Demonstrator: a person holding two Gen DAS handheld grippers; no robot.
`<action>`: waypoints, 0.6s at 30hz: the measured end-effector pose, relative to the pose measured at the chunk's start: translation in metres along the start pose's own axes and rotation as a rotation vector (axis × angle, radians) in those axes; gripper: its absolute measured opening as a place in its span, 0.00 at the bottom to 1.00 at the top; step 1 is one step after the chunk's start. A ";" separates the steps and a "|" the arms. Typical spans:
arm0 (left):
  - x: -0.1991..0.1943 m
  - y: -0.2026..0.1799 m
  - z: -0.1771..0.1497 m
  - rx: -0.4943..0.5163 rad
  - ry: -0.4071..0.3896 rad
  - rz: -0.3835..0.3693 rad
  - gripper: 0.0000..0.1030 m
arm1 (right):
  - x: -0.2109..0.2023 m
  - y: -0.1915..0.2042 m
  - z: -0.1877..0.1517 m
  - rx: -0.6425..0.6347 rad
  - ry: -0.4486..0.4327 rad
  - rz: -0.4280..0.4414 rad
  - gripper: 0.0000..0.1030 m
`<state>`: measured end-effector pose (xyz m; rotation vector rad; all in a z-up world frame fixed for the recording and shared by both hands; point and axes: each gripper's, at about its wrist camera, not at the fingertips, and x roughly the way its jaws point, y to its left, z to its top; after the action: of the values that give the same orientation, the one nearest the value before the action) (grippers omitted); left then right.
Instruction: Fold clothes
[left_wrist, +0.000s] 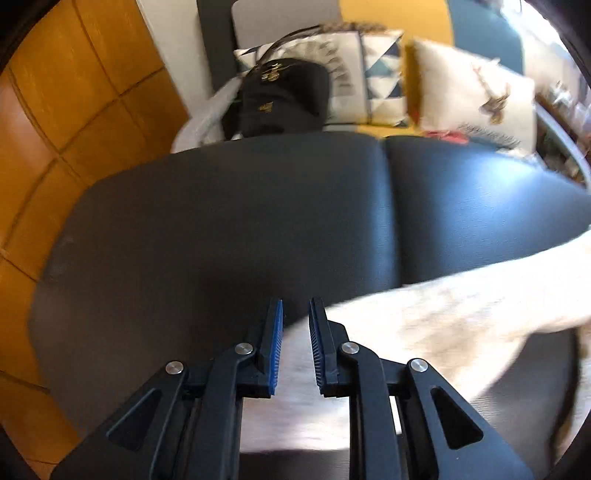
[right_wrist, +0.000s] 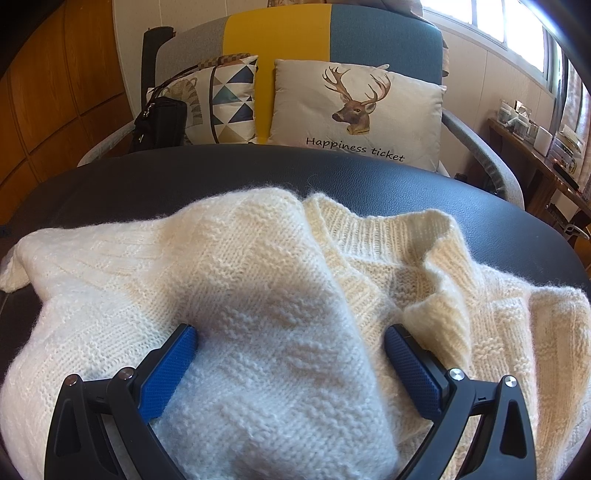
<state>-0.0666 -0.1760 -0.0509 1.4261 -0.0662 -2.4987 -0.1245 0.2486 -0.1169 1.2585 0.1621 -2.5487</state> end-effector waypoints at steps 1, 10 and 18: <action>0.002 -0.008 -0.005 0.012 0.006 -0.020 0.17 | 0.000 0.000 0.000 -0.001 0.000 -0.001 1.00; 0.024 -0.030 -0.028 0.136 0.005 -0.006 0.18 | 0.003 0.004 0.002 -0.021 0.015 -0.017 1.00; 0.047 0.011 -0.027 0.171 0.016 0.132 0.23 | 0.020 0.032 0.023 -0.117 0.039 0.044 1.00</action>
<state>-0.0646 -0.1963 -0.1024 1.4547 -0.3665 -2.4225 -0.1437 0.2088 -0.1173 1.2537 0.2845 -2.4402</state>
